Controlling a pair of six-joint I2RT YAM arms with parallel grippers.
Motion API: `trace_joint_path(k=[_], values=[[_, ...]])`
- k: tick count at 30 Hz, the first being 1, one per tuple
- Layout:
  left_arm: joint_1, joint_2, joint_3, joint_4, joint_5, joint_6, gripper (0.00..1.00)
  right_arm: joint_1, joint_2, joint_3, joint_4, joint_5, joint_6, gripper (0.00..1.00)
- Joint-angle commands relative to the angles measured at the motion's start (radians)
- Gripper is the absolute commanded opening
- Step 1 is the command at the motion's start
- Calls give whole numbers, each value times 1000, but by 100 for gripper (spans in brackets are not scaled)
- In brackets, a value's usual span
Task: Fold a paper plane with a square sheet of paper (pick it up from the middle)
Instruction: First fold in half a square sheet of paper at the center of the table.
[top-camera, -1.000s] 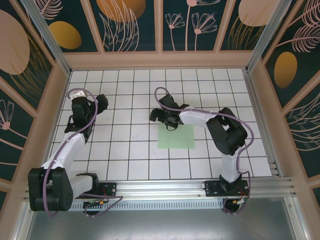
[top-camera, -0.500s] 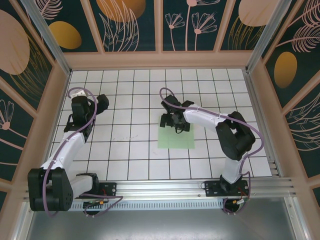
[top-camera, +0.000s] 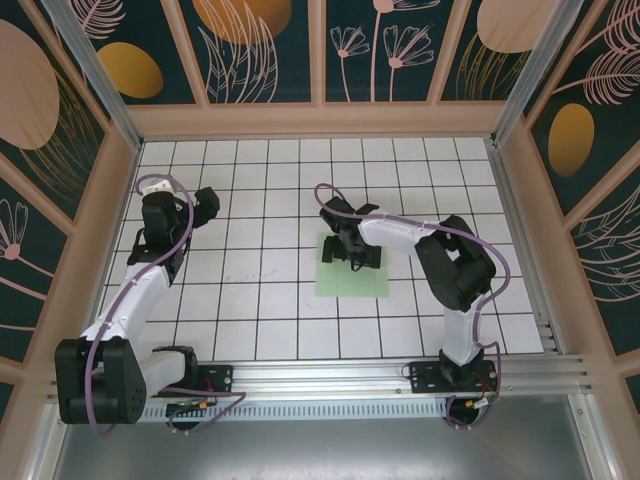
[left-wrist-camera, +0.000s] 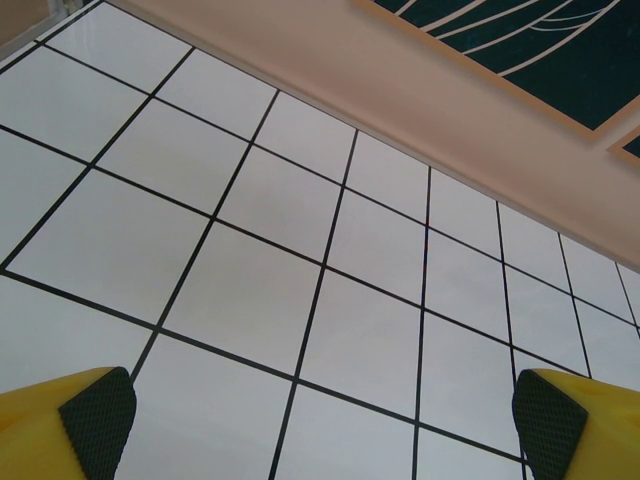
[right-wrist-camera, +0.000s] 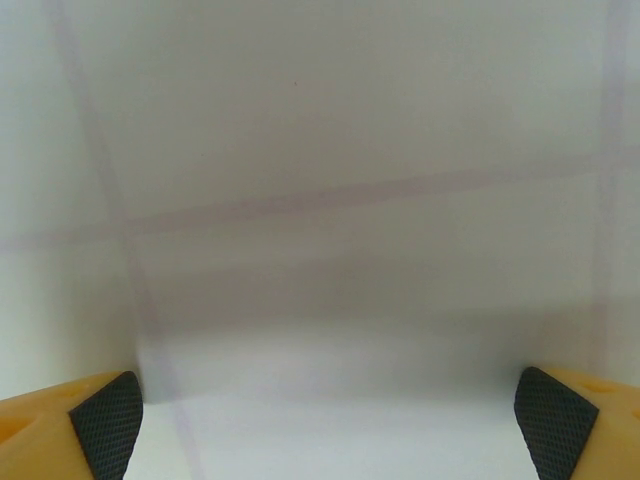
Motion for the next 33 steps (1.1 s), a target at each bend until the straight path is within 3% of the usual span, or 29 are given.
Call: trace_joint_path(k=[1, 6, 27, 33], values=[[7, 1, -2, 25, 11, -14, 99, 10, 42, -24, -1, -18, -16, 99], [7, 5, -2, 21, 4, -15, 98, 9, 66, -57, -2, -10, -23, 99], [7, 29, 8, 9, -4, -12, 99, -3, 58, -80, 37, -28, -21, 75], [7, 35, 8, 9, 9, -10, 98, -4, -14, -60, 105, -44, -13, 56]])
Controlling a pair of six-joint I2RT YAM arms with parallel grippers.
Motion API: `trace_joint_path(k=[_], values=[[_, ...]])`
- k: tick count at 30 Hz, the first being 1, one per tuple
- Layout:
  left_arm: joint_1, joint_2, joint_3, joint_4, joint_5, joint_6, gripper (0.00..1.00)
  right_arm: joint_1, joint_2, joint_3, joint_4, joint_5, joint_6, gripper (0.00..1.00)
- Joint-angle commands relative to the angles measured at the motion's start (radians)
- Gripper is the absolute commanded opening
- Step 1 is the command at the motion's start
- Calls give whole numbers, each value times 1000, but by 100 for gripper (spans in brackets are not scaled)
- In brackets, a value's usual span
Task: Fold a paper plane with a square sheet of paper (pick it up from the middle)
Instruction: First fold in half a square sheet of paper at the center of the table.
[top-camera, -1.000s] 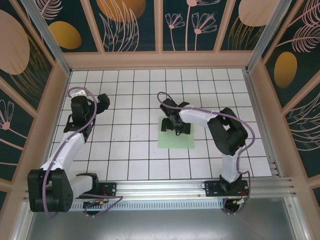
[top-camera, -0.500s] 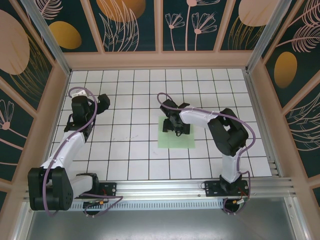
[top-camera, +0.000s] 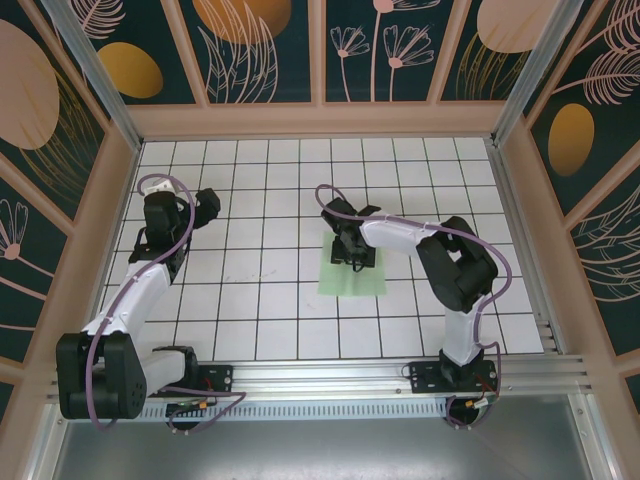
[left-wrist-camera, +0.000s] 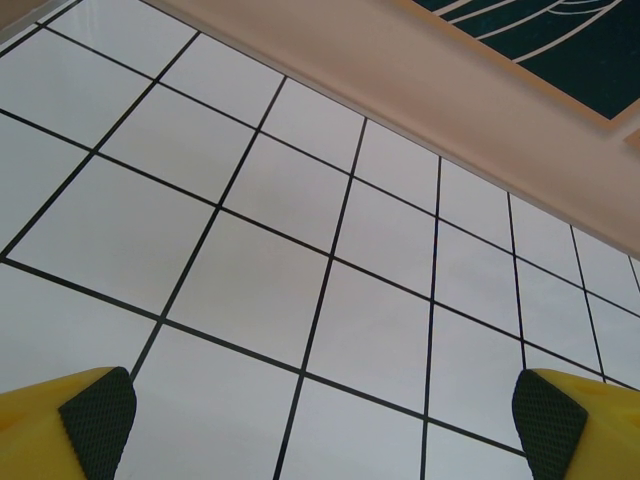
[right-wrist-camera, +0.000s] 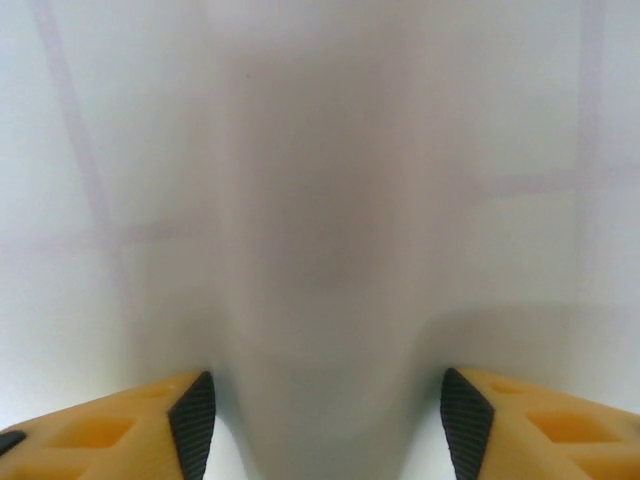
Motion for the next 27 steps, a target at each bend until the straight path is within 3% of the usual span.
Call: trace_joint_path(k=[1, 8, 15, 18, 27], values=[[7, 12, 11, 10, 25, -6, 98, -1, -17, -35, 97, -81, 3, 52], [7, 79, 27, 21, 199, -31, 95, -32, -135, -116, 424, -409, -36, 33], [4, 122, -10, 117, 379, -166, 92, -120, -204, -262, 760, -725, 49, 31], [-9, 133, -45, 181, 416, -235, 91, -154, -194, -298, 780, -749, 48, 31], [-120, 206, -36, 222, 378, -282, 90, -229, -144, -277, 605, -623, -90, 34]])
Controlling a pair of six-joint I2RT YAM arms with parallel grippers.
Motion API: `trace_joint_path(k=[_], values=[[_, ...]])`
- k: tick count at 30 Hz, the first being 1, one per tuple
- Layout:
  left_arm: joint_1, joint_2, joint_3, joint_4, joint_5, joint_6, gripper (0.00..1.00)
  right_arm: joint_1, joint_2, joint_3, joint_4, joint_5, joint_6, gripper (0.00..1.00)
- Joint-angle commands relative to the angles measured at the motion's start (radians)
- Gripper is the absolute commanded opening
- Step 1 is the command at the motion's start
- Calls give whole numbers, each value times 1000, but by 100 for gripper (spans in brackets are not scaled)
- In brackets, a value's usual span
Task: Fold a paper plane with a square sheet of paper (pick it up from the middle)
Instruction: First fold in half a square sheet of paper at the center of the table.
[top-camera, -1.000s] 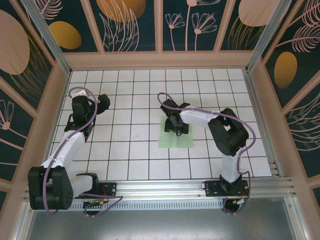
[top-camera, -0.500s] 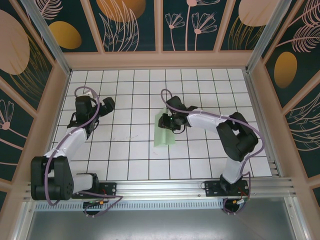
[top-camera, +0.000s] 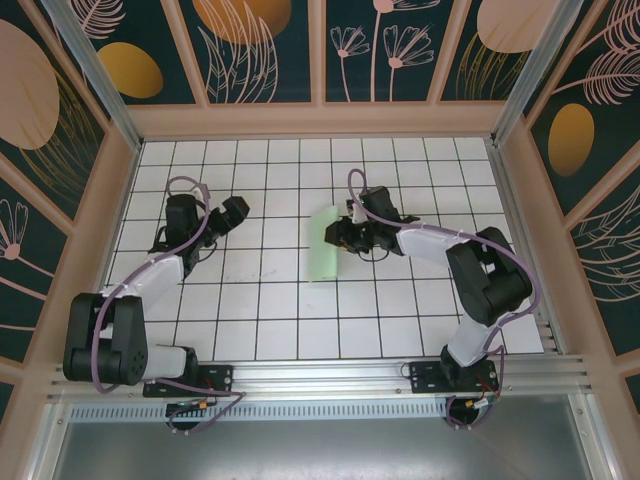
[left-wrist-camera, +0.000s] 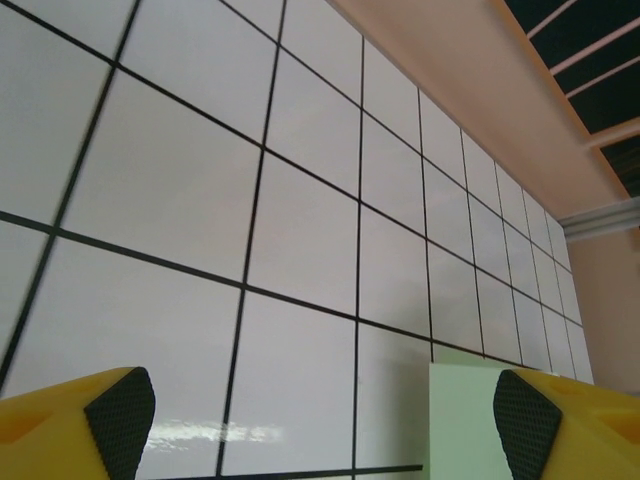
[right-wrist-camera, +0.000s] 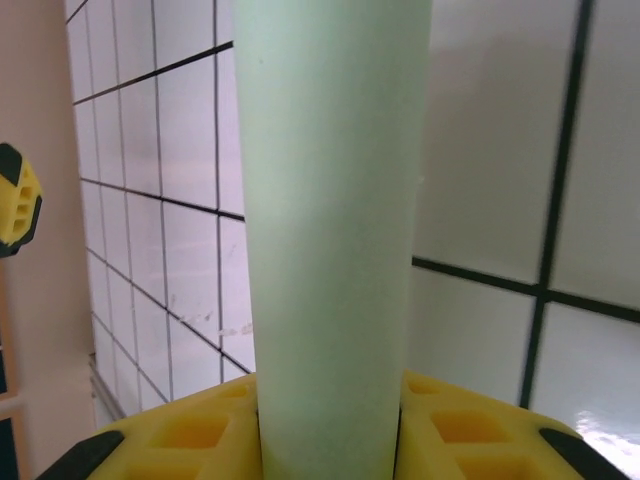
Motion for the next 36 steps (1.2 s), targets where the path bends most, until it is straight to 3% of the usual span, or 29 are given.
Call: trace_joint_path(k=[1, 14, 20, 29, 36], values=[[-37, 27, 8, 65, 9, -45, 90, -36, 39, 14, -79, 61, -75, 34], [-86, 60, 25, 72, 21, -51, 86, -93, 66, 24, -189, 172, -152, 46], [-97, 68, 19, 89, 21, -49, 98, -93, 67, 26, -222, 237, -146, 49], [-140, 102, 20, 147, 64, -59, 99, -95, 68, -4, -196, 278, -67, 43], [-238, 196, 80, 174, 83, -67, 93, -99, 69, -15, -187, 298, -40, 41]])
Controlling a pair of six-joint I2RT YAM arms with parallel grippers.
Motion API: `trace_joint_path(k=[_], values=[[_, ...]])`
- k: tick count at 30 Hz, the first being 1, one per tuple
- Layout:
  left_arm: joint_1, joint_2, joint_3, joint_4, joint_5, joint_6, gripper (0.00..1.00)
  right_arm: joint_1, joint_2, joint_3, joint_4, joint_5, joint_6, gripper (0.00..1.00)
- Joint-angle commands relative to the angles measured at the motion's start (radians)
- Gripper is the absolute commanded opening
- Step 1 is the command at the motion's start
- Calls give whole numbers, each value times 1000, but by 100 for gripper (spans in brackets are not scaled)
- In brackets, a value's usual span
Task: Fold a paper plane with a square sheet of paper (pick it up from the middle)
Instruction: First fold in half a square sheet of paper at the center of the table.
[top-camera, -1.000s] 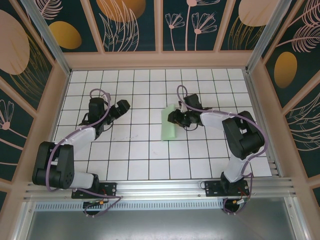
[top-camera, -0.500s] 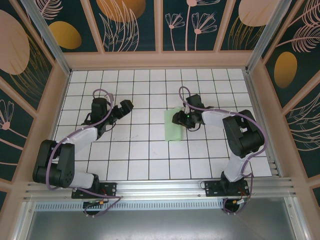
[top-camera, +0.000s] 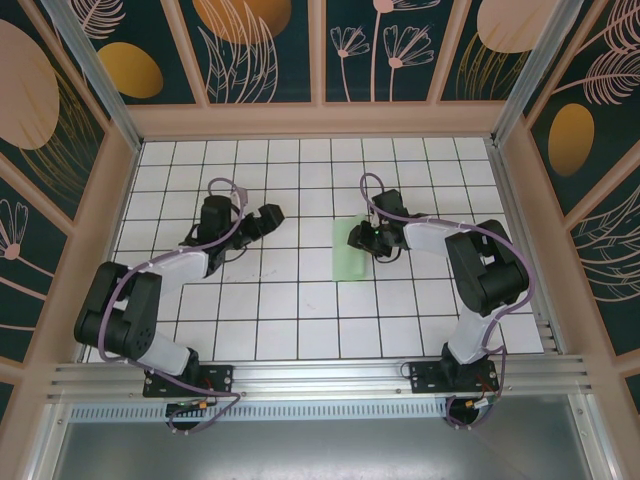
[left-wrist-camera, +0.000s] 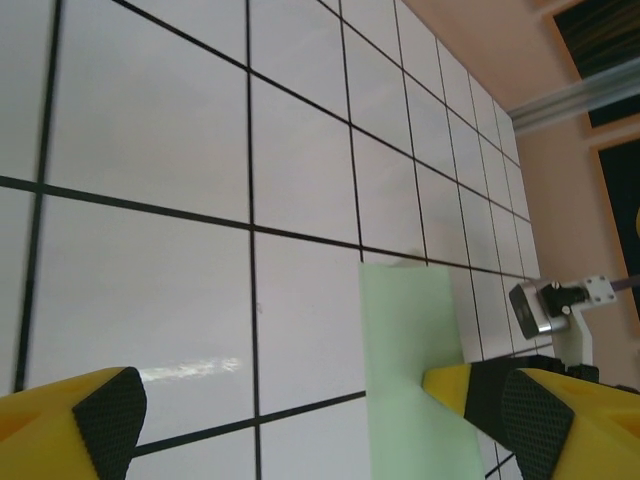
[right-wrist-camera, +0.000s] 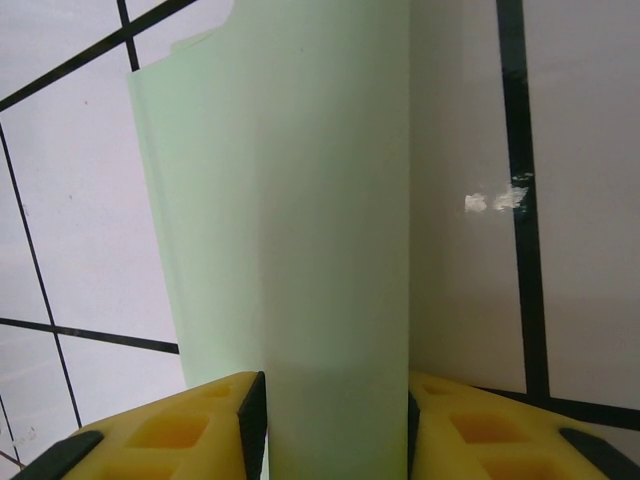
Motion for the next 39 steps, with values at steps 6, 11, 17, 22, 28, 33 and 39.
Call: trace_joint_path(k=[6, 11, 17, 22, 28, 33, 39], values=[[-118, 126, 127, 39, 26, -43, 77, -11, 2, 34, -81, 115, -29, 43], [-213, 237, 209, 24, 33, -85, 43, -7, 9, 40, -76, 97, -26, 42], [-284, 345, 286, -13, 23, -102, 21, -1, 16, 31, -42, 47, -40, 38], [-300, 362, 291, -32, 1, -102, 15, 22, 11, 20, 20, -60, -33, 36], [-312, 363, 270, -35, 1, -100, 11, 40, -8, -6, 97, -165, -10, 35], [-316, 383, 265, -34, 4, -101, 7, 47, 8, -9, 93, -166, -18, 35], [-324, 435, 293, -77, 0, -94, 0, 57, 22, -4, 71, -135, -28, 35]])
